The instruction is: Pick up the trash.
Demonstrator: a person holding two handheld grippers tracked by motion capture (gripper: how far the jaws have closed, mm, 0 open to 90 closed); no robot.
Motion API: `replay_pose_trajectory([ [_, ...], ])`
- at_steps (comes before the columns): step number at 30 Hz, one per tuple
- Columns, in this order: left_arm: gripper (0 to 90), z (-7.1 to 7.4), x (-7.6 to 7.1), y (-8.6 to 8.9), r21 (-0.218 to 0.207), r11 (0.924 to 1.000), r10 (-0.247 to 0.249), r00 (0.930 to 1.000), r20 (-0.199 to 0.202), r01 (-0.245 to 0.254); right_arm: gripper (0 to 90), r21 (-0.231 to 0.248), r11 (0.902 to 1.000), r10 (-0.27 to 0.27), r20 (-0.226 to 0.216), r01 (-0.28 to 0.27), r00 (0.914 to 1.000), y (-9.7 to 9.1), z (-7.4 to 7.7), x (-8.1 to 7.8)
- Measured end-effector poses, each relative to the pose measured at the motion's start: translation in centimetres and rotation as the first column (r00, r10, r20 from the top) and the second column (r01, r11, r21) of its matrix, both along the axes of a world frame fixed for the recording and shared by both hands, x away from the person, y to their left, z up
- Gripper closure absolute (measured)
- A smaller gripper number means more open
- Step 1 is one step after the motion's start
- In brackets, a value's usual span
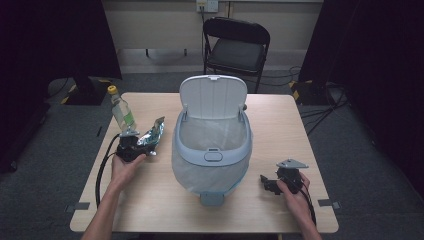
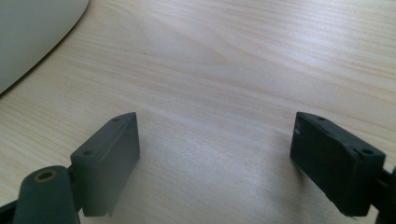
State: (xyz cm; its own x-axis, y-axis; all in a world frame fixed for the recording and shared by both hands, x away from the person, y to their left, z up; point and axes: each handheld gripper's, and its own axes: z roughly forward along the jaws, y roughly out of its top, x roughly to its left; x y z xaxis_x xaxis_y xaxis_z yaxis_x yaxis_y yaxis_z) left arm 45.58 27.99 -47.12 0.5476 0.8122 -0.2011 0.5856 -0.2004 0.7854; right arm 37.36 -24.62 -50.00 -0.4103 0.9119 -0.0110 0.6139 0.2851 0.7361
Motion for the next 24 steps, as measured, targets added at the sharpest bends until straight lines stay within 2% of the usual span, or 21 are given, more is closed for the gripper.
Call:
replay_pose_trajectory([
  [4,89.9,0.8,-0.3,0.2,-0.053,0.9986,-0.004,0.9997,0.026,0.005,14.6,0.000,1.0000,0.000,0.000,0.000,1.0000,0.0,0.0,0.0],
  [11,89.9,1.9,-0.8,0.2,-0.100,0.9949,-0.009,0.9979,0.064,0.015,14.6,0.000,1.0000,-0.001,0.000,0.001,1.0000,0.0,0.0,0.0],
  [17,89.9,3.5,-1.7,0.3,-0.144,0.9892,-0.011,0.9930,0.118,0.028,14.6,0.000,1.0000,0.000,0.000,0.000,1.0000,0.0,0.0,0.0],
  [24,89.9,4.7,-2.5,0.3,-0.163,0.9860,-0.008,0.9864,0.164,0.035,14.6,0.000,1.0000,0.000,0.000,0.000,1.0000,0.0,0.0,0.0],
])
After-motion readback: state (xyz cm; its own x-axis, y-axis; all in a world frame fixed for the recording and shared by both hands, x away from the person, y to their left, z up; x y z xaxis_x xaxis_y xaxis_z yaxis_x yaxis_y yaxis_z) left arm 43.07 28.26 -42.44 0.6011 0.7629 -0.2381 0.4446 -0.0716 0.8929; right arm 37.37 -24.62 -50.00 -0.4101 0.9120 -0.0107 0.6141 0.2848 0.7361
